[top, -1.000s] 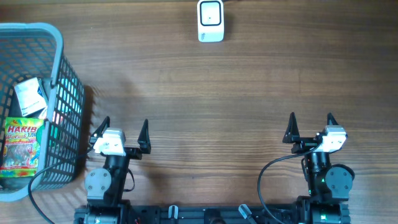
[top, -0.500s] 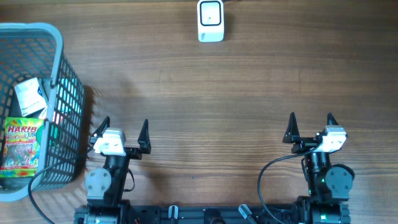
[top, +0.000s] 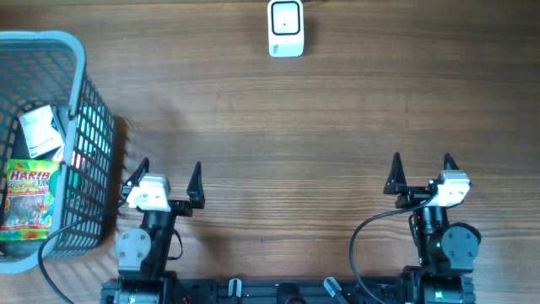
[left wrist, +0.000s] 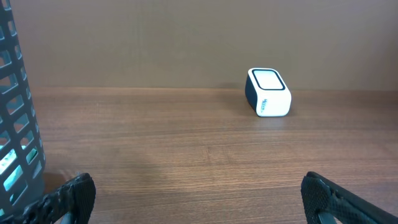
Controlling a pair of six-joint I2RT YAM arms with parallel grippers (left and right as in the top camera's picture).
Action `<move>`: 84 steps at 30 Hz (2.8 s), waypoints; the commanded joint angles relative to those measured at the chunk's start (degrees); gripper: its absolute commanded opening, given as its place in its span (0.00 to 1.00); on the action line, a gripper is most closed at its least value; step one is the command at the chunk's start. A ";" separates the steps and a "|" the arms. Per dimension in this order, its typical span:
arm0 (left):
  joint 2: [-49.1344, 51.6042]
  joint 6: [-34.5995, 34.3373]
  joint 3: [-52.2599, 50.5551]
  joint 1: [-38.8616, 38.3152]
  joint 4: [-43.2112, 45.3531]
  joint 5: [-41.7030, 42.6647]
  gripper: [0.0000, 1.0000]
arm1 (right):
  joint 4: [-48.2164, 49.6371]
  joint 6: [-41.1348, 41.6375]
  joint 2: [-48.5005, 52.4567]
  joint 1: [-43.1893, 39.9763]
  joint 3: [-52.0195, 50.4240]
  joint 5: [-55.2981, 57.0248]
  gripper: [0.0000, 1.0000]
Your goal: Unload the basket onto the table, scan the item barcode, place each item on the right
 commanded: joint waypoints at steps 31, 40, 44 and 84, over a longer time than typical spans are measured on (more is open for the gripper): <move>13.68 -7.28 18.45 0.28 -4.81 9.92 1.00 | 0.11 0.68 -0.42 0.22 -0.07 0.74 1.00; 30.38 -7.82 38.64 0.28 -18.95 21.03 1.00 | 0.11 0.68 -0.42 0.22 -0.07 0.74 1.00; 34.25 -7.85 41.64 0.28 -20.87 39.01 1.00 | 0.11 0.68 -0.42 0.22 -0.07 0.74 1.00; 65.16 -35.50 82.23 27.78 -38.77 -1.70 1.00 | 0.11 0.70 -0.42 0.22 -0.07 0.74 1.00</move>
